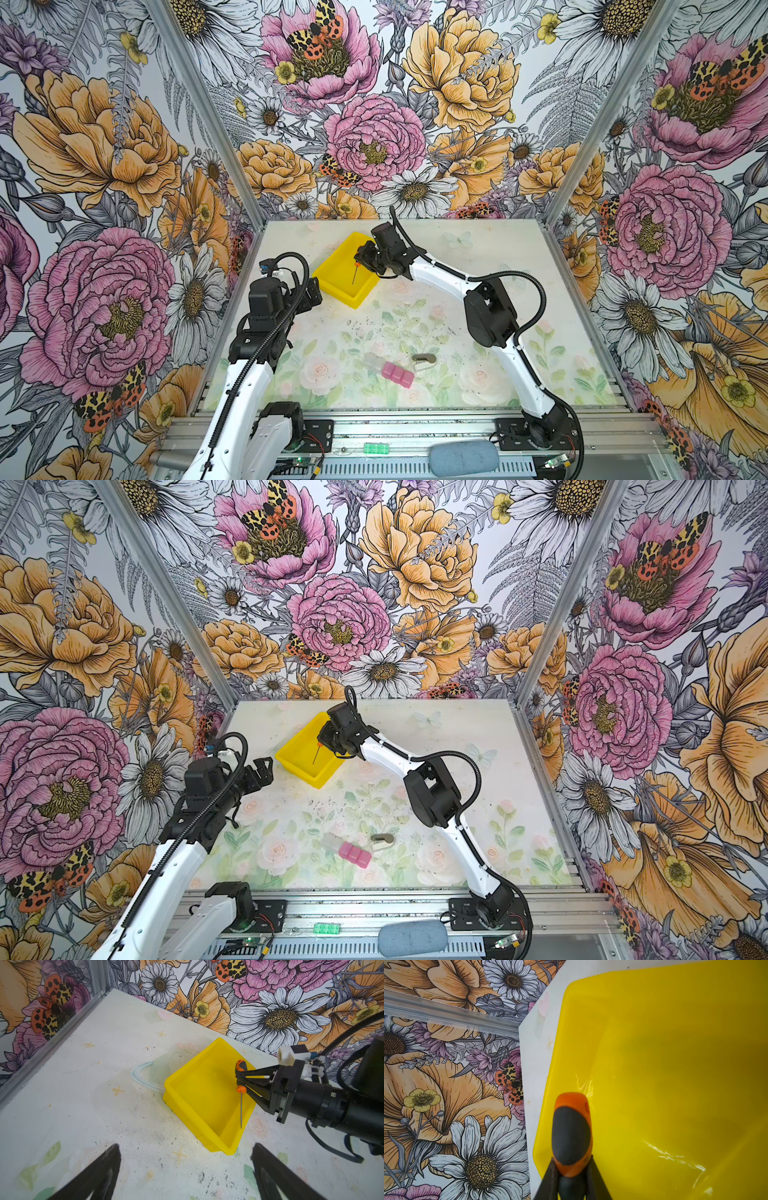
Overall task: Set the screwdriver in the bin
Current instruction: 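Lower the screwdriver into the yellow bin and open the right gripper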
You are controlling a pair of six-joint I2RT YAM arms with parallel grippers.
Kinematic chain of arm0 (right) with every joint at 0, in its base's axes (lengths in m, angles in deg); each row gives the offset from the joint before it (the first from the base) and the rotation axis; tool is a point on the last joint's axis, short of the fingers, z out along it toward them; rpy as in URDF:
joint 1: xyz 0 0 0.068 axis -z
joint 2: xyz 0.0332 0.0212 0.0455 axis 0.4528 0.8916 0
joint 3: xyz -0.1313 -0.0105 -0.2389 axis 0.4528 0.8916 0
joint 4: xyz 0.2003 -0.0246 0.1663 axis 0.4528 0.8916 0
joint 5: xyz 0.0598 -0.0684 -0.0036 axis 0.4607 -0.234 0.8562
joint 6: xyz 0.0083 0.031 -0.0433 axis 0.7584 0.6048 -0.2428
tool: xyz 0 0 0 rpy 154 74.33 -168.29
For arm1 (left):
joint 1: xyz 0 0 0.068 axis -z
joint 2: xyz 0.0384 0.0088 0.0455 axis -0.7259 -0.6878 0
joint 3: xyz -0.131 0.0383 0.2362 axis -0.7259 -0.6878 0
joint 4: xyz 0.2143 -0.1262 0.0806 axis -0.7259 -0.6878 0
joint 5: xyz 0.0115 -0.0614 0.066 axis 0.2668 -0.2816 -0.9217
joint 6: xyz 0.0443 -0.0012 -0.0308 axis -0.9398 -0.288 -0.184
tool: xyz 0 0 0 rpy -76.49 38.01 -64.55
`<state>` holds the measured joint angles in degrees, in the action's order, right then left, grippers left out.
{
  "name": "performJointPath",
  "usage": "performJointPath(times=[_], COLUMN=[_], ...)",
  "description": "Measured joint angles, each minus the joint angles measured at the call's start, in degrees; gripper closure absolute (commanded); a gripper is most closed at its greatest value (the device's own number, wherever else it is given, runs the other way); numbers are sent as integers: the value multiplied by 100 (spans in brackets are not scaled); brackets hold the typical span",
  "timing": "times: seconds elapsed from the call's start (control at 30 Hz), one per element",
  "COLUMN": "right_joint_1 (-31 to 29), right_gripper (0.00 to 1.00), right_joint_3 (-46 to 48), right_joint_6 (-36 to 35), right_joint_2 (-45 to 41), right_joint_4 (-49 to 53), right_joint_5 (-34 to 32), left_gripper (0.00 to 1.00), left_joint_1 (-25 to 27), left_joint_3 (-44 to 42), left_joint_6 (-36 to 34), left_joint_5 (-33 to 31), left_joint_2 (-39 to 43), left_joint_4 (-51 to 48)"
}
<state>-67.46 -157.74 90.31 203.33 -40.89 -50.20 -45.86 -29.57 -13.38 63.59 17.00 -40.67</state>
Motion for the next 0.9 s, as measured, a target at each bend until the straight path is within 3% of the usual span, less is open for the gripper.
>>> performJointPath(times=[0.43,0.9], right_joint_1=[0,0], right_gripper=[90,53], right_joint_3=[-9,-9], right_joint_6=[39,94], right_joint_2=[4,4], right_joint_4=[0,0], right_joint_5=[-107,-262], left_gripper=[1,1], left_joint_1=[33,70], left_joint_3=[-17,-17], left_joint_6=[-4,-7], left_joint_5=[-59,-103], left_joint_2=[0,0], left_joint_4=[2,2])
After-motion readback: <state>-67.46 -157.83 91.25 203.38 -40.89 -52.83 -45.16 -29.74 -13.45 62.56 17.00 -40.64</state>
